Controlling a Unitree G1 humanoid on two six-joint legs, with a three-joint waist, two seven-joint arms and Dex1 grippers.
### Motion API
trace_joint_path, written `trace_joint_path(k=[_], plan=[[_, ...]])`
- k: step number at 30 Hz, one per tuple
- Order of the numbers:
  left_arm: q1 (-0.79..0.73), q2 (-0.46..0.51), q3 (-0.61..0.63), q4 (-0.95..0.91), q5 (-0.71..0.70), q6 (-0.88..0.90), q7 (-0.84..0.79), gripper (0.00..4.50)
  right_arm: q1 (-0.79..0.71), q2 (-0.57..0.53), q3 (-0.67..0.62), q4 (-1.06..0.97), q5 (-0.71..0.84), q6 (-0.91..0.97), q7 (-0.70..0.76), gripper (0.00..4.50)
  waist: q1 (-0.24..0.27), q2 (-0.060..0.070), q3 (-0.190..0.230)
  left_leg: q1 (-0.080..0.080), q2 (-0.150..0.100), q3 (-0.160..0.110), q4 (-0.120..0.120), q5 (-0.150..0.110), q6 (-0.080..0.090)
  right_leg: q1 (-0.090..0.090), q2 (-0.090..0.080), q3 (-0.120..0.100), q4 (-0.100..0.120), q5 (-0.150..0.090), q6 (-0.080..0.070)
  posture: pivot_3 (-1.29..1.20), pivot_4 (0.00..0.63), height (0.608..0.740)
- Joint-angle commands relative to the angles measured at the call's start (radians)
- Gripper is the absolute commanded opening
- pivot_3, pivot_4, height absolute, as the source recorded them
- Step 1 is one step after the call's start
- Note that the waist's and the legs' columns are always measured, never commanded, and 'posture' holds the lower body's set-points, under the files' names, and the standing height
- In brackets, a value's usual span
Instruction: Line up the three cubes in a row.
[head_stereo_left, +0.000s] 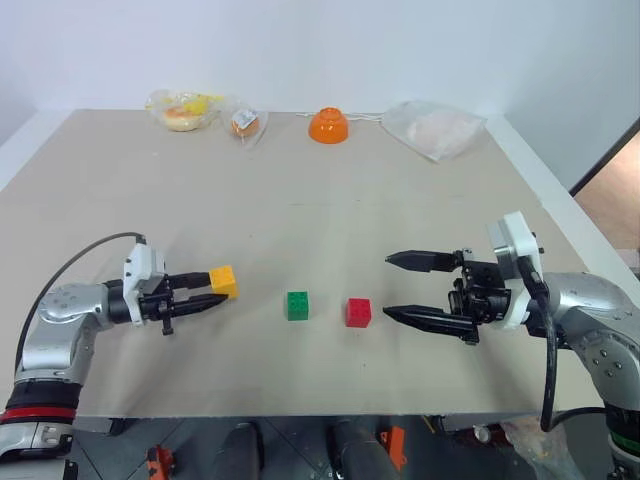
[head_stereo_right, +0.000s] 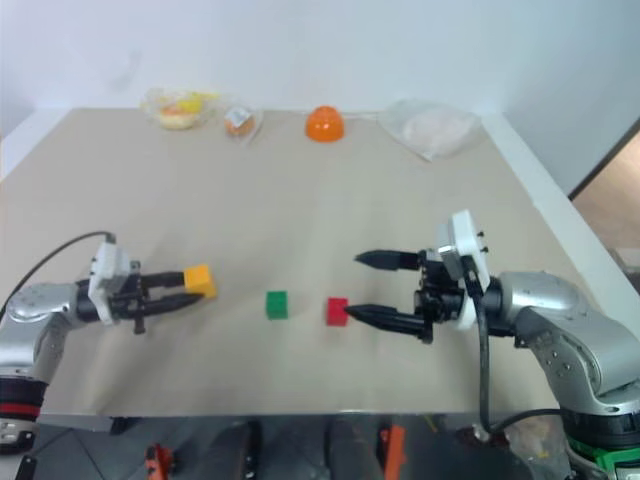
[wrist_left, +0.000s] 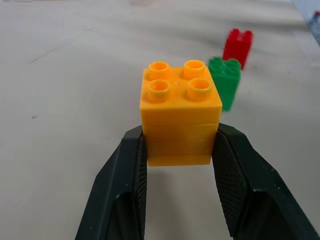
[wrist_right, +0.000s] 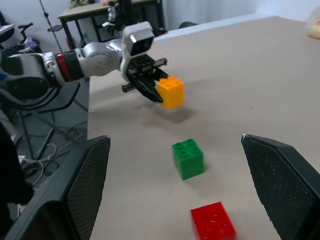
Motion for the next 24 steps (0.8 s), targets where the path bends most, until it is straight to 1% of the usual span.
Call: trace_joint_path(k=[1,7,24], plan=[[-0.017,-0.012,-0.021,0.014,0.012,-0.042,-0.037,1.27,0.000,-0.024,0.006,-0.040,-0.014,-0.019,0.011,4.36,0.000,0.000,0.000,0.000,0.000,0.000,0.000,0.000,0.000,0.000,0.000,0.000,0.000,0.000,0.000,0.00,0.150,0.740],[-0.021,-0.022,-0.064,0.070,0.050,-0.125,-0.093,1.27,0.025,-0.018,0.028,-0.054,-0.066,-0.076,0.011,4.36,0.001,0.000,0.000,0.000,0.001,0.000,0.000,0.000,0.000,-0.001,0.001,0.000,0.000,0.000,0.000,0.00,0.150,0.740],[-0.117,-0.065,-0.087,0.253,0.091,-0.231,-0.125,1.27,0.031,-0.013,0.044,-0.036,-0.101,-0.118,0.005,4.36,0.002,0.000,0.000,0.000,0.000,-0.001,0.000,0.000,0.000,0.000,0.001,0.000,0.000,0.001,0.001,0.00,0.150,0.740]])
